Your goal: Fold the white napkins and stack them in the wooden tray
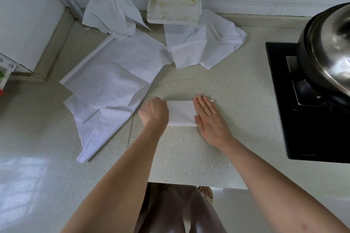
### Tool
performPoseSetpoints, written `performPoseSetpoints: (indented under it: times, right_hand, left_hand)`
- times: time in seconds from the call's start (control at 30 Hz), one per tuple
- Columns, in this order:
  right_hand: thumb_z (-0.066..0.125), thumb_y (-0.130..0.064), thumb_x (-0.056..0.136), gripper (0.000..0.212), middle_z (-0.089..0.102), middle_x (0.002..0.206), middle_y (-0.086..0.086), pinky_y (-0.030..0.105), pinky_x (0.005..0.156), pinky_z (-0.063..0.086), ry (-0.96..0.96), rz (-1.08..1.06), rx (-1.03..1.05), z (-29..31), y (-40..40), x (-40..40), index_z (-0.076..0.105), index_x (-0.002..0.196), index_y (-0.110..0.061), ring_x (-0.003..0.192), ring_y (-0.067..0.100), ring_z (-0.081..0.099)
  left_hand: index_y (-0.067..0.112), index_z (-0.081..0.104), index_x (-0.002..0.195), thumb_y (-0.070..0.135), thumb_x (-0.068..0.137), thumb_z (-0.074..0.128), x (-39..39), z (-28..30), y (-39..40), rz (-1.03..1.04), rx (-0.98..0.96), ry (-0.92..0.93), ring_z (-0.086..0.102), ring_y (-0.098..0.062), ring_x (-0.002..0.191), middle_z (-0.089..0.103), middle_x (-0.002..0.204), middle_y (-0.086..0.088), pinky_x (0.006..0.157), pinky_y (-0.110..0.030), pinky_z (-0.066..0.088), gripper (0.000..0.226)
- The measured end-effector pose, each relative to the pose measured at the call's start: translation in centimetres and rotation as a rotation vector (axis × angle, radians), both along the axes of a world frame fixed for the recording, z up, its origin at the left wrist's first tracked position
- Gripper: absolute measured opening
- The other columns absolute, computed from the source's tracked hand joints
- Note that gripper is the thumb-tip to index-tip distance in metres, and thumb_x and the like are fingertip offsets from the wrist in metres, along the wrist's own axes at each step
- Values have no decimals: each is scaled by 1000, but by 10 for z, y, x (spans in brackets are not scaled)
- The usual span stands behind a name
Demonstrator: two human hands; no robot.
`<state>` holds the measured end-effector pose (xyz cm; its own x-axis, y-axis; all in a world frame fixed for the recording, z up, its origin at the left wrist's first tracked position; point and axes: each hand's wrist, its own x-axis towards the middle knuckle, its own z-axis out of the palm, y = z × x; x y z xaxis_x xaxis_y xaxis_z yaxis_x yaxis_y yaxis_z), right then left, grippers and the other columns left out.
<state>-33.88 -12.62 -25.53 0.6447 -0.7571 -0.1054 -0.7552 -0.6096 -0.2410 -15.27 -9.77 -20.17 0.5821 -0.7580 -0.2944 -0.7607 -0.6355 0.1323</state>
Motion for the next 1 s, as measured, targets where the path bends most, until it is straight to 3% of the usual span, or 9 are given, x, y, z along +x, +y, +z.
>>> performPoseSetpoints:
  times: [0.1, 0.17, 0.23, 0.5, 0.6, 0.67, 0.77, 0.87, 1.0]
  right_hand:
    - [7, -41, 99, 61, -8, 160, 3, 36, 120, -4, 24, -42, 4, 0, 2, 4, -2, 152, -12, 147, 18, -12]
    - [2, -43, 98, 62, -16, 158, 4, 36, 119, -8, 72, -39, 9, 1, 2, 4, -9, 151, -13, 146, 18, -17]
    - [0, -45, 98, 61, -20, 157, 3, 36, 119, -11, 101, -34, -8, 0, 2, 3, -13, 150, -15, 145, 18, -20]
    - [-9, -49, 91, 67, -25, 156, 3, 38, 120, -9, 162, -21, 56, 3, -1, -2, -21, 147, -14, 144, 17, -24]
    - [-11, -46, 90, 69, -25, 155, 6, 35, 120, -8, 194, -9, 99, 11, -5, -3, -20, 147, -9, 145, 18, -20]
    - [8, -32, 101, 59, -16, 158, 11, 31, 120, -5, 254, 42, 83, 20, -10, -2, -12, 148, -2, 147, 21, -12]
    - [40, -4, 95, 57, 20, 154, 17, 30, 114, 22, 256, 86, 9, 36, -22, 3, 18, 147, 3, 142, 28, 21]
    - [48, -2, 90, 36, 46, 127, 13, 31, 88, 40, 227, 67, -13, 47, -41, 11, 46, 125, -4, 115, 28, 46]
    - [53, -13, 91, 16, 57, 115, 14, 33, 72, 37, 251, 71, 245, 56, -70, 21, 48, 105, -8, 105, 32, 55]
  left_hand:
    - [12, 43, 136, 33, 102, 30, -3, -12, 9, -197, -303, -100, 39, -32, 131, 47, 139, -11, 106, -43, 35, 42]
    - [16, 16, 151, 38, 103, 11, -20, -24, 17, -480, -254, -40, 2, -28, 148, 8, 159, -7, 120, -45, 7, 54]
    - [20, -4, 152, 43, 99, -4, -32, -40, 25, -621, -142, -10, -19, -23, 145, -13, 159, -3, 119, -42, -9, 58]
    - [18, -22, 147, 51, 92, -9, -2, -44, 34, -633, -31, -68, -27, -19, 142, -28, 155, -2, 118, -38, -13, 65]
    - [20, -20, 147, 48, 98, 2, 23, -38, 42, -570, 18, -67, -24, -18, 143, -24, 156, 2, 117, -35, -14, 61]
    - [20, -11, 151, 44, 102, 13, 32, -29, 42, -585, 61, -115, -17, -21, 146, -16, 159, 1, 118, -36, -11, 59]
    - [20, 30, 148, 39, 101, 36, 22, -13, 29, -552, 27, -154, 27, -26, 140, 29, 153, -4, 118, -37, 17, 50]
    - [13, 49, 126, 33, 94, 56, 8, -1, 12, -240, -22, 14, 54, -23, 110, 56, 120, -5, 91, -32, 45, 38]
    - [7, 50, 98, 18, 85, 68, 0, 5, 1, 248, -21, 328, 57, -21, 79, 59, 91, -8, 58, -26, 40, 24]
